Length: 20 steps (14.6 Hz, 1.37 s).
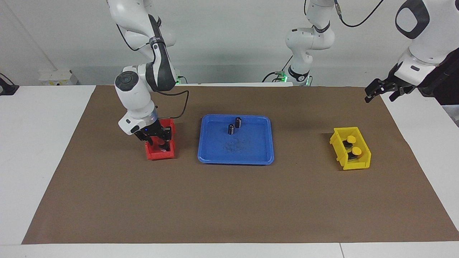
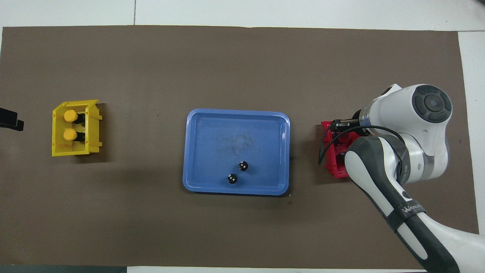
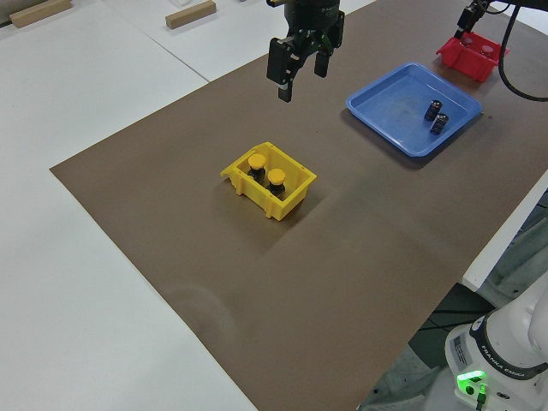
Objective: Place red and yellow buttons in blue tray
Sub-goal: 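Grasp a red button in the red holder with the right gripper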
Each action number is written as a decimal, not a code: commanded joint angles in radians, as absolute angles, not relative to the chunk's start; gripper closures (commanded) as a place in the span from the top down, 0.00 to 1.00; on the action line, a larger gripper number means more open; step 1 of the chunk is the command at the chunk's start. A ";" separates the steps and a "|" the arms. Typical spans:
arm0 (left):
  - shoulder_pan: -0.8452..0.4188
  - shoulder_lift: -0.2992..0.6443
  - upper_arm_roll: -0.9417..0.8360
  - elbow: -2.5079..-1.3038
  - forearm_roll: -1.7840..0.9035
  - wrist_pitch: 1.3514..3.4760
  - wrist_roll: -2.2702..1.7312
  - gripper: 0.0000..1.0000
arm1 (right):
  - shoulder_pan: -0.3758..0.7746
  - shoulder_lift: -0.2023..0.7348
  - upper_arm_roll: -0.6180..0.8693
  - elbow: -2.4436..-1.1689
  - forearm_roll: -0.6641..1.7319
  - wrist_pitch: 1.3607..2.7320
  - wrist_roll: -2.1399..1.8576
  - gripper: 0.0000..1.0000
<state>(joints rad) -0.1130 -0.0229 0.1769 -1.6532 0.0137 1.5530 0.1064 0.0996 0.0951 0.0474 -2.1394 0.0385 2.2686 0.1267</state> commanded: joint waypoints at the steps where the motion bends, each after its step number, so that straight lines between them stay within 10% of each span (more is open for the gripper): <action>1: -0.114 -0.075 0.173 -1.730 0.038 1.595 0.091 1.00 | 0.084 0.057 0.052 -2.201 0.063 2.313 0.080 0.66; 11: -0.114 -0.084 0.175 -1.750 0.038 1.614 0.092 1.00 | 0.086 0.054 0.054 -2.258 0.063 2.376 0.077 0.58; 15: -0.114 -0.084 0.175 -1.750 0.038 1.615 0.092 1.00 | 0.089 0.061 0.054 -2.249 0.063 2.376 0.077 0.29; 20: -0.106 -0.086 0.173 -1.753 0.038 1.623 0.095 1.00 | 0.087 0.129 0.051 -1.970 0.045 2.056 0.077 0.20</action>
<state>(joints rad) -0.1120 -0.0516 0.1770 -1.7102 0.0137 1.5936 0.1064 0.0989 0.0793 0.0469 -2.1274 0.0384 2.1936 0.1121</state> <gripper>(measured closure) 0.000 0.590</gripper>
